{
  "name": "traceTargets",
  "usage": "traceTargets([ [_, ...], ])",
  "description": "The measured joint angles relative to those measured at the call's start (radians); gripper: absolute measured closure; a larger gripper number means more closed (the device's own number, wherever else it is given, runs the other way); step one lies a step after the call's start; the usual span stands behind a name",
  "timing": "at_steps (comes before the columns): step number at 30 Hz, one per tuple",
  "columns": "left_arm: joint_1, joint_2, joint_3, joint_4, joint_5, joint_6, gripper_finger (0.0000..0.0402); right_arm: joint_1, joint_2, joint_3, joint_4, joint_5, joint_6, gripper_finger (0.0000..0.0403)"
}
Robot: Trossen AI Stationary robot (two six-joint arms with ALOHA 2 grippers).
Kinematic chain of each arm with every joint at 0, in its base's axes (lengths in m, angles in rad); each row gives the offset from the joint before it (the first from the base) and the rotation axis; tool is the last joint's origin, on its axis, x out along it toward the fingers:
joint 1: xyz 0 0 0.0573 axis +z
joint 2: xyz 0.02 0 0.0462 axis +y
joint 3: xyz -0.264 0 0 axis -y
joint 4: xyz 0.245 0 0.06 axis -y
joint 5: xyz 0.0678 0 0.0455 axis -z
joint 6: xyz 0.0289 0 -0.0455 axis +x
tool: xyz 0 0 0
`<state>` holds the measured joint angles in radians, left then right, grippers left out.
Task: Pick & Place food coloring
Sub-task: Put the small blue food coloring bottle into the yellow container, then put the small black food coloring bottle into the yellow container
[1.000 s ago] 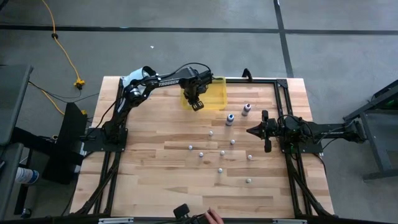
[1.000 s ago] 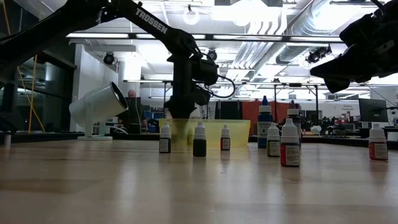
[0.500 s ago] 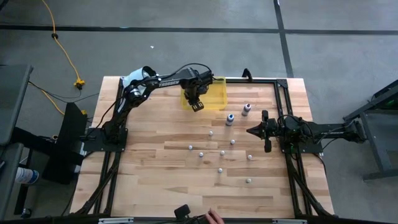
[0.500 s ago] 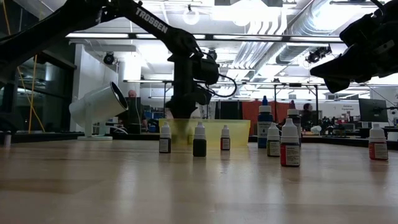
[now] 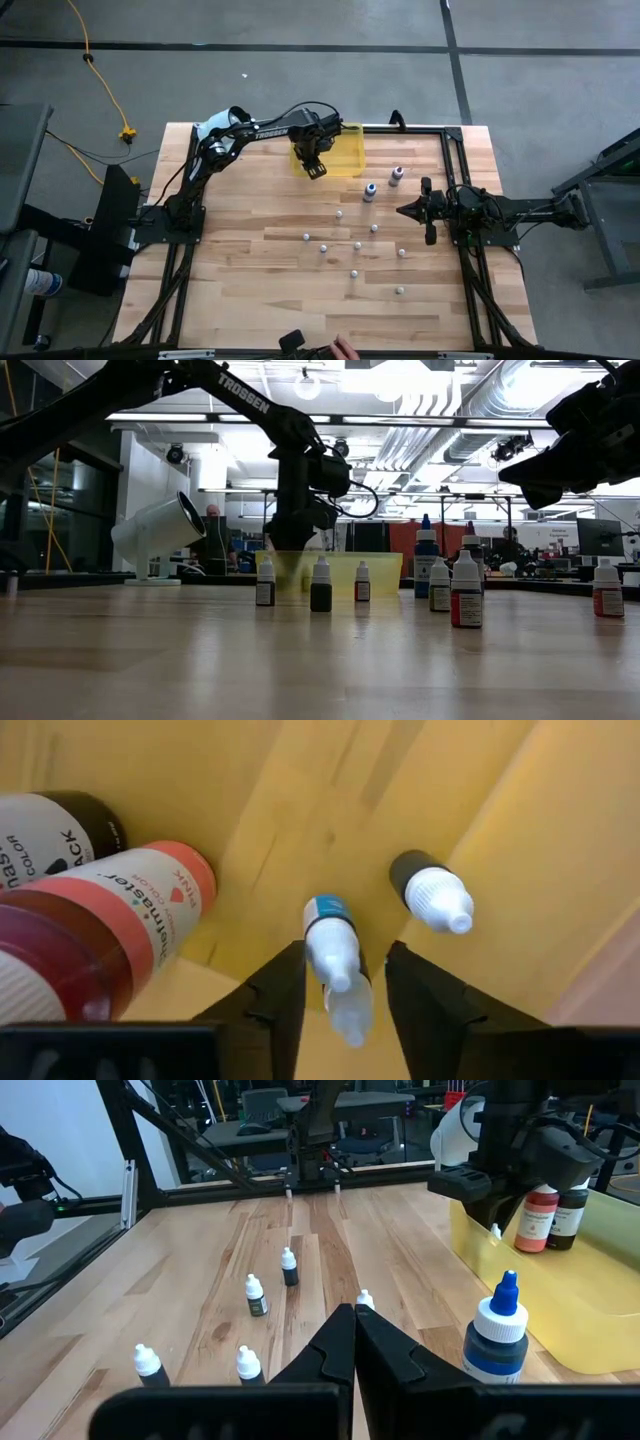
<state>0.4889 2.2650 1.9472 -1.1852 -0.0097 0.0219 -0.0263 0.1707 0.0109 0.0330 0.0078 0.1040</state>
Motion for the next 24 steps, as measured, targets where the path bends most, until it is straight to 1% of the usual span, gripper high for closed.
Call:
traceTargets([
  [4, -0.001, 0.0, 0.0, -0.004, 0.0, 0.0, 0.0254, 0.0, 0.0, 0.0, 0.0, 0.0, 0.0, 0.0402],
  [10, -0.005, 0.0, 0.004, -0.017, -0.006, 0.0, 0.0252, 0.0, 0.0, 0.0, 0.0, 0.0, 0.0, 0.0402],
  [18, -0.005, 0.0, 0.081, -0.04, -0.004, 0.0, 0.0252, 0.0, 0.0, 0.0, 0.0, 0.0, 0.0, 0.0402],
  [24, -0.012, 0.0, 0.16, -0.094, -0.011, 0.0, 0.0252, 0.0, 0.0, 0.0, 0.0, 0.0, 0.0, 0.0402],
])
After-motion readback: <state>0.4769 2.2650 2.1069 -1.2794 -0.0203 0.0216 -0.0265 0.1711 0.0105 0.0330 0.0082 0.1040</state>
